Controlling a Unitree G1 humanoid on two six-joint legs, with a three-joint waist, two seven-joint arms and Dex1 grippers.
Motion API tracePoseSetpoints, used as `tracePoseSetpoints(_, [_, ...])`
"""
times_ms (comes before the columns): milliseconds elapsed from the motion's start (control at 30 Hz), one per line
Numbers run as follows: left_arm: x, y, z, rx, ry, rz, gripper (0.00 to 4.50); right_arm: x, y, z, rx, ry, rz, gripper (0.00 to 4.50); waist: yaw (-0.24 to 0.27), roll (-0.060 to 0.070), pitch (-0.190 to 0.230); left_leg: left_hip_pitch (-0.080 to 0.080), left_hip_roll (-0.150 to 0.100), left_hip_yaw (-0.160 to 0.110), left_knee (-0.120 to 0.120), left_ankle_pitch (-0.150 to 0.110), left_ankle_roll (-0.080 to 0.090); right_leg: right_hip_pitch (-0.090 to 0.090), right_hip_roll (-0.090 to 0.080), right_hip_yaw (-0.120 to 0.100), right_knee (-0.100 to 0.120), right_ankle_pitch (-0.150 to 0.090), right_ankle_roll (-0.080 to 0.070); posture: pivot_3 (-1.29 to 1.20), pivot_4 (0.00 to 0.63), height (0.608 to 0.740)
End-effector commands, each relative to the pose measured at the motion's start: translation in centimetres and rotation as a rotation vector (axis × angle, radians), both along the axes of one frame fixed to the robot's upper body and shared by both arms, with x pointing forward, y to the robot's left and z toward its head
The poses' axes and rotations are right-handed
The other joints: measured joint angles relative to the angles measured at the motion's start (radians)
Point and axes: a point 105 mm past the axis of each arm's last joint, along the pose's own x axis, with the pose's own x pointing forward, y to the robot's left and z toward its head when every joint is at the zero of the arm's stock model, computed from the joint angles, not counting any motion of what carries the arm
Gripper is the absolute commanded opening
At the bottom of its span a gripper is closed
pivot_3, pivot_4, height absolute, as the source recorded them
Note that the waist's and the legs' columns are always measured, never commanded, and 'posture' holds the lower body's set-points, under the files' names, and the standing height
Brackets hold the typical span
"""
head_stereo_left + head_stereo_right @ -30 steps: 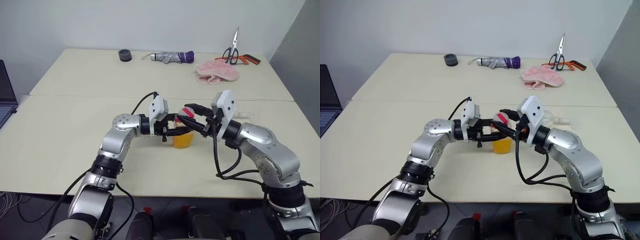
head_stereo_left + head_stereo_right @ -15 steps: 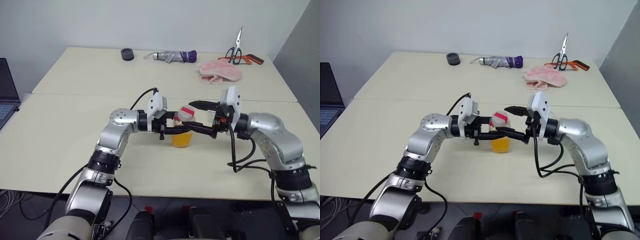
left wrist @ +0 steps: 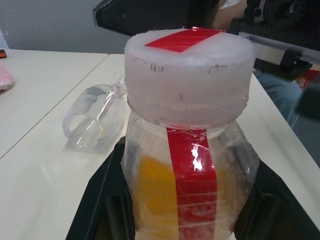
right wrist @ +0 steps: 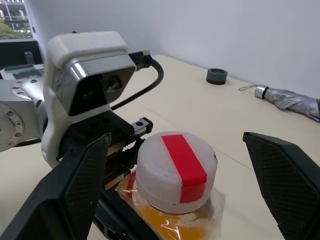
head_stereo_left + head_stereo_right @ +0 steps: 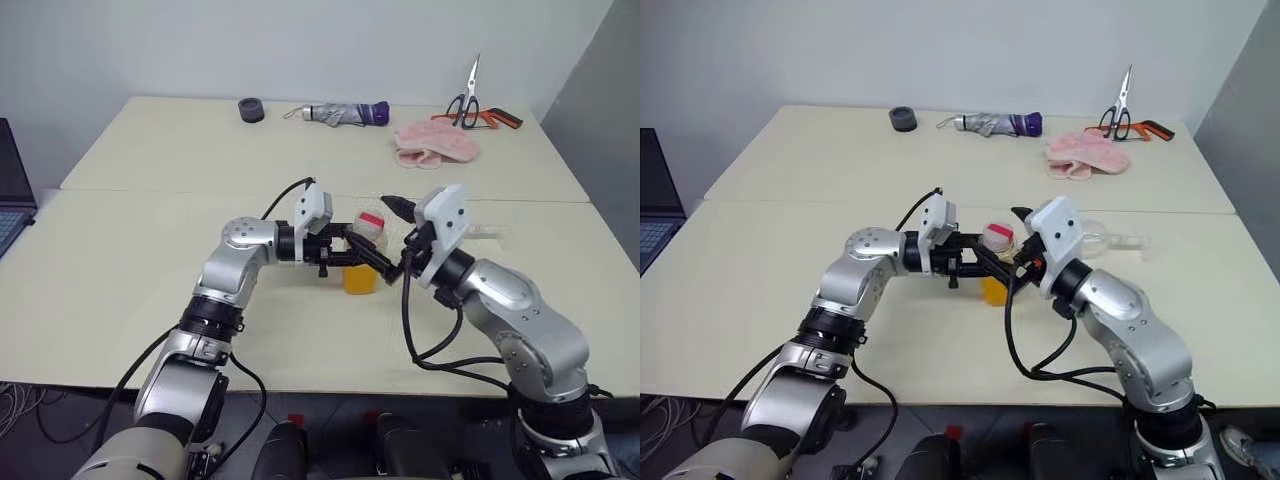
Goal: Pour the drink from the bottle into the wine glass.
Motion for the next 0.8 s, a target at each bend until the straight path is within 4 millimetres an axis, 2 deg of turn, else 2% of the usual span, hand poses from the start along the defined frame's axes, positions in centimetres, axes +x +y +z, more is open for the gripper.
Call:
tracePoseSetpoints(33, [0.0,-0.4,1.9,-0.031,-0.08,-0.023,1.87,0.0,-0.1,0.8,0.024,-0.04,-0.012,4.5,0.0,0.0,0.0,0.0,0.0,0.0,0.0,0.0,0.0,0.0,0.0,0.0,0.0,0.0,0.0,0.0,0.15,0.74])
tracePoseSetpoints(167, [0.0,-0.2,1.9,-0.032,-0.082,-0.016,1.87,0.1,0.1,1.0,0.05,-0.041,-0.006,4.5,0.0,0.0,0.0,0.0,0.0,0.0,0.0,0.0,0.0,0.0,0.0,0.0,0.0,0.0,0.0,0.0,0.15,0.74])
tracePoseSetpoints(267, [0.1,-0.1,1.9,-0.033,-0.08,-0.009,1.87,-0.1,0.4,1.2,0.078,-0.039,0.013,3.93,0.0,0.0,0.0,0.0,0.0,0.0,0.0,0.0,0.0,0.0,0.0,0.0,0.0,0.0,0.0,0.0,0.15,0.74])
tracePoseSetpoints(400, [0.1,0.1,1.8,-0.032,-0.084,-0.001,1.87,-0.3,0.8,1.2,0.083,-0.037,0.05,2.42,0.0,0.0,0.0,0.0,0.0,0.0,0.0,0.0,0.0,0.0,0.0,0.0,0.0,0.0,0.0,0.0,0.15,0.74])
tracePoseSetpoints(467, [0.2,0.1,1.9,-0.032,-0.086,0.0,1.87,-0.5,1.1,1.1,0.079,-0.03,0.081,1.85,0.0,0.0,0.0,0.0,0.0,0.0,0.0,0.0,0.0,0.0,0.0,0.0,0.0,0.0,0.0,0.0,0.15,0.74])
tracePoseSetpoints(567, [0.2,0.1,2.0,-0.032,-0.09,0.001,1.87,-0.8,1.6,0.9,0.05,-0.03,0.178,1.86,0.0,0.0,0.0,0.0,0.0,0.0,0.0,0.0,0.0,0.0,0.0,0.0,0.0,0.0,0.0,0.0,0.15,0.74])
tracePoseSetpoints(700, [0.1,0.1,2.2,-0.028,-0.097,-0.02,1.87,-1.0,1.3,-0.1,-0.093,-0.008,0.429,1.86,0.0,0.0,0.0,0.0,0.0,0.0,0.0,0.0,0.0,0.0,0.0,0.0,0.0,0.0,0.0,0.0,0.15,0.74])
tracePoseSetpoints(800, [0.0,0.1,2.3,-0.019,-0.104,-0.034,1.87,0.2,0.4,-0.1,-0.187,0.02,0.529,1.86,-0.002,0.0,0.0,0.001,0.0,0.0,0.0,0.0,0.0,0.0,0.0,-0.001,0.0,0.0,0.0,0.0,0.15,0.74])
